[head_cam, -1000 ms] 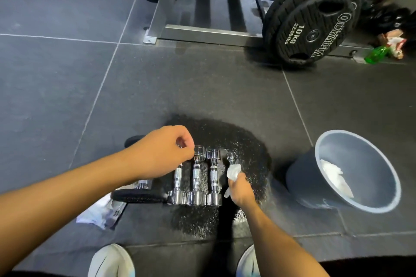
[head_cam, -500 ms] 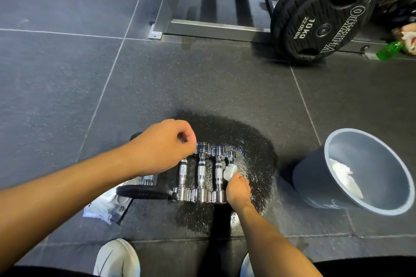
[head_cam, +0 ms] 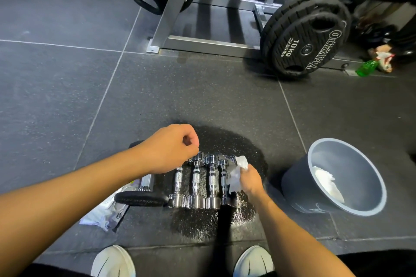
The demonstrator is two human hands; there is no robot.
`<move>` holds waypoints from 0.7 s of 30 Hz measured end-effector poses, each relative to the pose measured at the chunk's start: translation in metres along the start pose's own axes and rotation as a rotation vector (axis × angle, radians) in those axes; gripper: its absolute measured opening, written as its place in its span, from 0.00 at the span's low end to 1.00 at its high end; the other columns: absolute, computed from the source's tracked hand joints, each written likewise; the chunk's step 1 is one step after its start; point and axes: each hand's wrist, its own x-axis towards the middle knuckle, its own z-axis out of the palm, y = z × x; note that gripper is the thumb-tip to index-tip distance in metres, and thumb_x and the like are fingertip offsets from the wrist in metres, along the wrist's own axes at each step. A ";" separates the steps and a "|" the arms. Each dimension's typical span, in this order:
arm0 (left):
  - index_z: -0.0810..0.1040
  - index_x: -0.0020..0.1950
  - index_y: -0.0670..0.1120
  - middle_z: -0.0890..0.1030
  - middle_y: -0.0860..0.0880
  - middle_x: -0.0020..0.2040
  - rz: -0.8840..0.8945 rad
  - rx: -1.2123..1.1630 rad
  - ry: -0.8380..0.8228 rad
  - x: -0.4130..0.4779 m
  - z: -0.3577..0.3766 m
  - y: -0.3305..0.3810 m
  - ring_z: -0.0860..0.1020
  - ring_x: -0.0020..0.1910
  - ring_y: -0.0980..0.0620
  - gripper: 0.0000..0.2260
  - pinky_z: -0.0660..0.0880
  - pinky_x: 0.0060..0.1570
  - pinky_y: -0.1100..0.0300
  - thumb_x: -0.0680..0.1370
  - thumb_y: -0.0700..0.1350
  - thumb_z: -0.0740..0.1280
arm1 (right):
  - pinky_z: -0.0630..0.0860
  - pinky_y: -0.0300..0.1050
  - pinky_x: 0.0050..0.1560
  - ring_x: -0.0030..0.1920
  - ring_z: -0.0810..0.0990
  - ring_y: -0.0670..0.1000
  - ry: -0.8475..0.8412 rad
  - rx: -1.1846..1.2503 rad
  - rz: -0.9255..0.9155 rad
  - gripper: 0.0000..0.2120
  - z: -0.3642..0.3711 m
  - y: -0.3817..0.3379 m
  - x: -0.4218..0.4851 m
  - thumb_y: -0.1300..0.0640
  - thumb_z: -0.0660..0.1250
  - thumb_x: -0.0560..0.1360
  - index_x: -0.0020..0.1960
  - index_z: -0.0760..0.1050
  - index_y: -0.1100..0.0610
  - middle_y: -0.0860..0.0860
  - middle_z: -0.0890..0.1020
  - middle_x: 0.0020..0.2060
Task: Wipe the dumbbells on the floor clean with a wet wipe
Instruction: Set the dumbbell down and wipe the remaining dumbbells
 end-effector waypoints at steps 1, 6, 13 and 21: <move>0.80 0.47 0.52 0.80 0.55 0.40 0.000 -0.005 0.001 0.001 -0.001 0.001 0.77 0.38 0.56 0.02 0.75 0.43 0.59 0.79 0.46 0.68 | 0.78 0.52 0.54 0.54 0.82 0.57 -0.054 0.105 0.007 0.16 -0.007 -0.006 -0.001 0.54 0.55 0.85 0.63 0.76 0.60 0.57 0.83 0.57; 0.79 0.49 0.52 0.81 0.53 0.45 -0.028 -0.046 -0.015 0.004 0.000 0.004 0.80 0.45 0.50 0.02 0.76 0.45 0.57 0.80 0.46 0.66 | 0.78 0.64 0.59 0.55 0.84 0.66 -0.331 0.519 -0.115 0.13 -0.044 -0.074 -0.046 0.61 0.60 0.82 0.61 0.79 0.64 0.67 0.84 0.56; 0.76 0.46 0.44 0.79 0.46 0.42 -0.217 -0.461 -0.005 0.005 0.016 0.020 0.79 0.39 0.48 0.12 0.78 0.38 0.56 0.82 0.52 0.66 | 0.82 0.59 0.56 0.59 0.83 0.63 -0.501 0.608 -0.331 0.14 -0.069 -0.146 -0.122 0.61 0.65 0.82 0.66 0.77 0.60 0.61 0.84 0.59; 0.84 0.50 0.41 0.86 0.39 0.48 -0.239 -0.941 0.145 0.017 0.027 0.061 0.84 0.45 0.43 0.05 0.81 0.50 0.47 0.77 0.34 0.71 | 0.73 0.48 0.63 0.60 0.78 0.49 -0.002 -0.248 -0.830 0.14 -0.088 -0.165 -0.185 0.55 0.62 0.79 0.61 0.81 0.49 0.48 0.82 0.59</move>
